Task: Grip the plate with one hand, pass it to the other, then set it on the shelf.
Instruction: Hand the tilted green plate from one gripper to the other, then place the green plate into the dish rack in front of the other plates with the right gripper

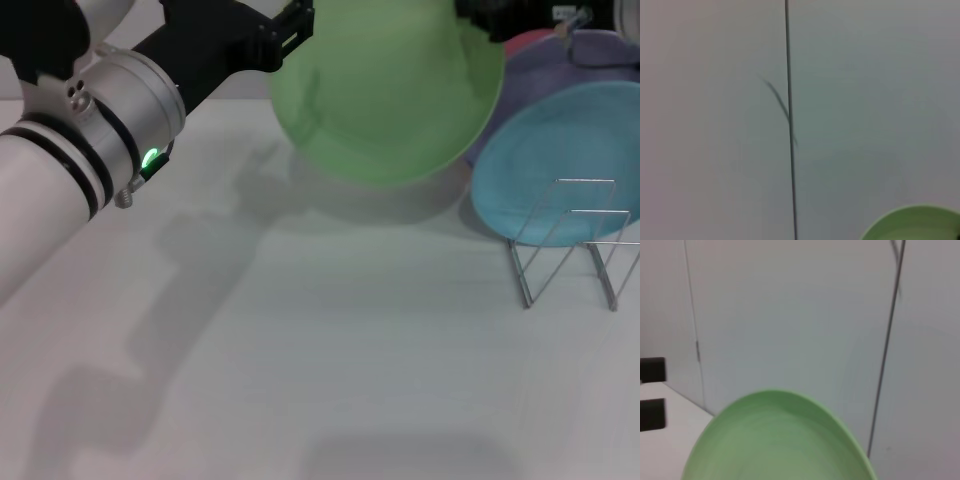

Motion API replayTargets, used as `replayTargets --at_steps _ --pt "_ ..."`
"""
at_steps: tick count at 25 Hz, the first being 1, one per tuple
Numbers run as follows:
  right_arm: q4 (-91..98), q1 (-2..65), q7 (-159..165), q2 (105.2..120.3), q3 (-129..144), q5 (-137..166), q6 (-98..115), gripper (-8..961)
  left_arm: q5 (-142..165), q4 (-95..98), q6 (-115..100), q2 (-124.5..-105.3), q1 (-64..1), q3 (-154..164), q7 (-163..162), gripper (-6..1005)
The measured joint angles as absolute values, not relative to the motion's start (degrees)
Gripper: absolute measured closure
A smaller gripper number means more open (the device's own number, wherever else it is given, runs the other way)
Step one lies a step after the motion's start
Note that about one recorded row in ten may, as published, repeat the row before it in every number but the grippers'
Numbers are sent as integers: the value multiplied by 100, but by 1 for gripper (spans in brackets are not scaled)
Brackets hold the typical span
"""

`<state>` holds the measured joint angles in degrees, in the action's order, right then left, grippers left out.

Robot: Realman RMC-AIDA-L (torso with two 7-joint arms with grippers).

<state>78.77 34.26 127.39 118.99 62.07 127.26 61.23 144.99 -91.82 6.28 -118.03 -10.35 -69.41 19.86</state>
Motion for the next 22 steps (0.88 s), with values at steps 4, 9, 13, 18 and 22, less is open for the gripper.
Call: replayTargets --at_steps 4,9,13,18,22 --pt "8523 3328 12694 11900 6090 12956 6331 899 14502 -9212 428 -11809 -873 -6970 2209 264" --pt "9434 3440 12476 11884 5586 13166 7364 899 14602 -8674 -836 -11815 -719 -6827 2363 265" --pt "10154 3551 12278 11869 5172 13295 8285 899 14606 -7937 -2047 -11837 -700 -6653 2388 265" --pt "10881 3577 12026 11860 4890 13534 9294 899 14584 -6653 -3298 -11858 -997 -6600 2311 266" --pt "11092 3577 11588 11862 4634 13674 9769 899 14577 -5851 -4042 -11859 -1209 -6549 1840 266"
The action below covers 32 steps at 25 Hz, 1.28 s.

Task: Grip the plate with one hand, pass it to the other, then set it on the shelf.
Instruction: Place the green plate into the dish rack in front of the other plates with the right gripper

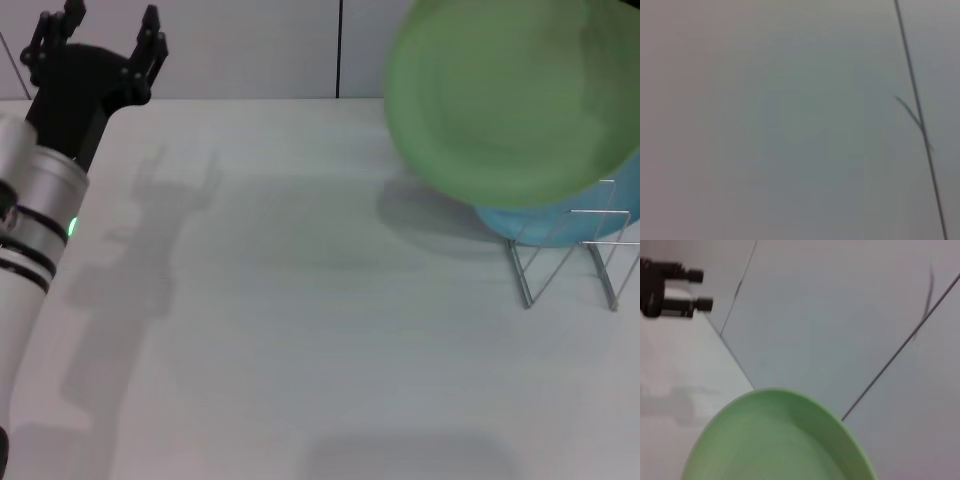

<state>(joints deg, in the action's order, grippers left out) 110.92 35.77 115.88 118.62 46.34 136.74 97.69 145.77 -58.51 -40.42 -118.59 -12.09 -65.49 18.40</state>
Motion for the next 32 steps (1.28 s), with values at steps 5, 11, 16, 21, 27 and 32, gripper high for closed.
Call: replayTargets --at_steps 5,11,16,21,27,32 --pt "11171 3532 10845 11852 4320 13679 10042 899 14600 -5264 -4486 -11858 -1373 -6527 1322 266" --pt "11360 3450 10085 11869 4155 13686 10284 899 14587 -5038 -4507 -11873 -1510 -6461 1244 267" --pt "11397 3375 9451 11887 4150 13748 10384 900 14578 -4927 -4500 -11876 -1598 -6419 1225 267" --pt "11304 3340 9105 11890 4149 13768 10351 900 14574 -4908 -4511 -11874 -1624 -6414 1221 268" --pt "11164 3326 8806 11891 4178 13826 10287 900 14572 -4798 -4503 -11873 -1735 -6451 1218 268" --pt "11041 3322 8656 11891 4196 13901 10217 900 14532 -4685 -4491 -11874 -1862 -6461 1208 269"
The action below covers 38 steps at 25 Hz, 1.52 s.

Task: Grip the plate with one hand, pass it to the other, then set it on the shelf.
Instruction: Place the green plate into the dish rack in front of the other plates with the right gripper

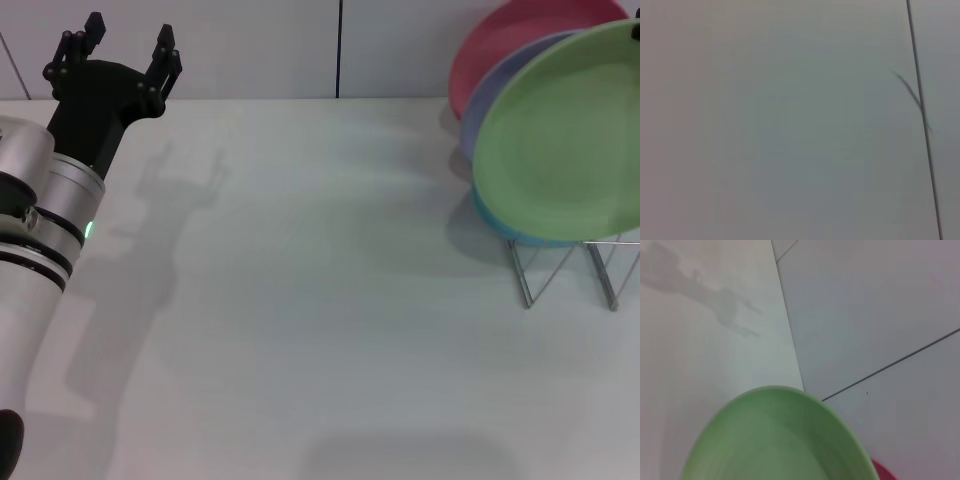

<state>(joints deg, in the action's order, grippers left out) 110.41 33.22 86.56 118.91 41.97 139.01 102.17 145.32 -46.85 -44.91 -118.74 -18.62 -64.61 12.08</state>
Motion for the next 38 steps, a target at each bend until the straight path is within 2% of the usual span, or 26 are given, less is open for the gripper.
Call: replayTargets --at_steps 8,21,26,31,38 --pt "10833 3223 8394 11909 4287 13963 10049 900 14528 -4570 -4482 -11865 -1983 -6460 1073 269" --pt "10602 2701 8355 11987 4687 13984 9672 899 14460 -4312 -4540 -11874 -2103 -6589 1063 270" --pt "10625 2662 8433 11988 4667 13939 9707 776 14458 -4307 -4543 -11874 -2122 -6590 1063 271" --pt "10770 2650 8760 11988 4632 13843 10027 549 14457 -4302 -4544 -11874 -2132 -6592 1063 271" --pt "11081 2517 9659 11988 3734 12486 10552 422 14447 -3940 -4808 -11874 -2116 -6606 1079 272"
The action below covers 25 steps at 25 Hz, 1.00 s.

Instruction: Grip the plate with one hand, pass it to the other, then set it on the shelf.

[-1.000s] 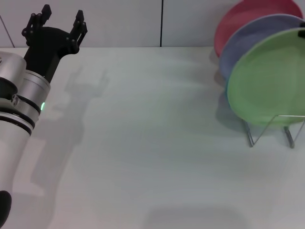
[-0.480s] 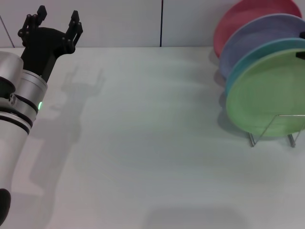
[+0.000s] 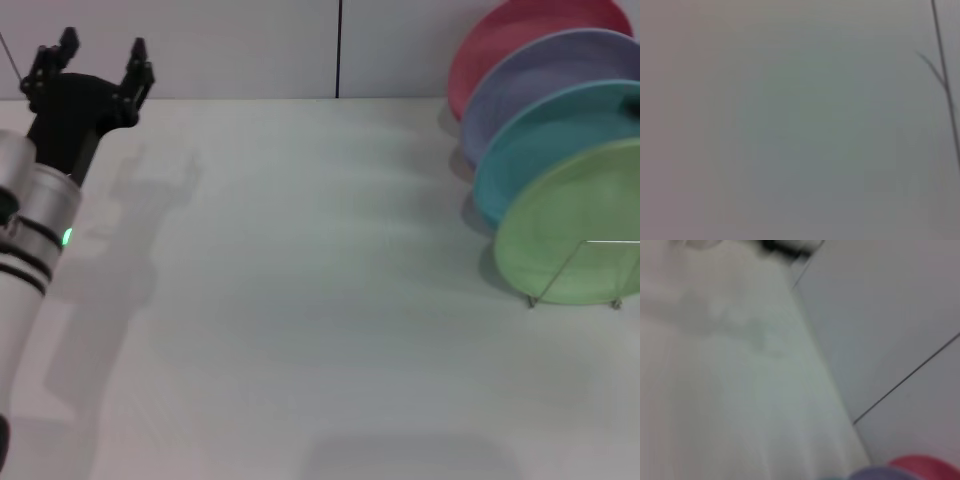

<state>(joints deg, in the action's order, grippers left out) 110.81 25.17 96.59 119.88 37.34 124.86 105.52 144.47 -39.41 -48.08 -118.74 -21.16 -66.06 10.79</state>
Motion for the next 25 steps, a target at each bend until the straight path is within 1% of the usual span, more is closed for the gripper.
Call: replayTargets --at_steps 4,7,10,12,13,16,18,20,23,25 --pt "10439 2145 9669 11972 1867 10027 10292 350 14409 -3565 -5477 -11859 -1927 -6722 920 272" --pt "8818 1764 8994 11943 665 8079 10262 351 14395 -3398 -5627 -11828 -1722 -6876 375 272" --pt "6765 1251 8007 11942 189 6745 10269 351 14412 -2922 -5920 -11827 -1700 -6968 122 273" --pt "5673 962 7578 11939 -5 6360 10257 334 14397 -2608 -6120 -11840 -1725 -6976 102 273" --pt "4835 808 7178 11930 -223 6231 10256 325 14388 -2493 -6184 -11843 -1732 -6979 94 273" --pt "3308 543 6087 11908 -707 6165 10170 299 14388 -2353 -6231 -11839 -1699 -6979 84 269" --pt "2745 399 5496 11903 -821 6217 10026 282 14393 -2221 -6324 -11836 -1686 -6984 84 265" --pt "2337 310 4977 11903 -848 6232 9915 215 14397 -2057 -6443 -11841 -1709 -6983 97 261" --pt "1770 298 4332 11901 -993 6170 9713 115 14414 -1873 -6502 -11846 -1792 -6970 117 216" --pt "1587 307 4191 11901 -1029 6179 9565 115 14390 -1805 -6513 -11854 -1861 -6997 108 186"
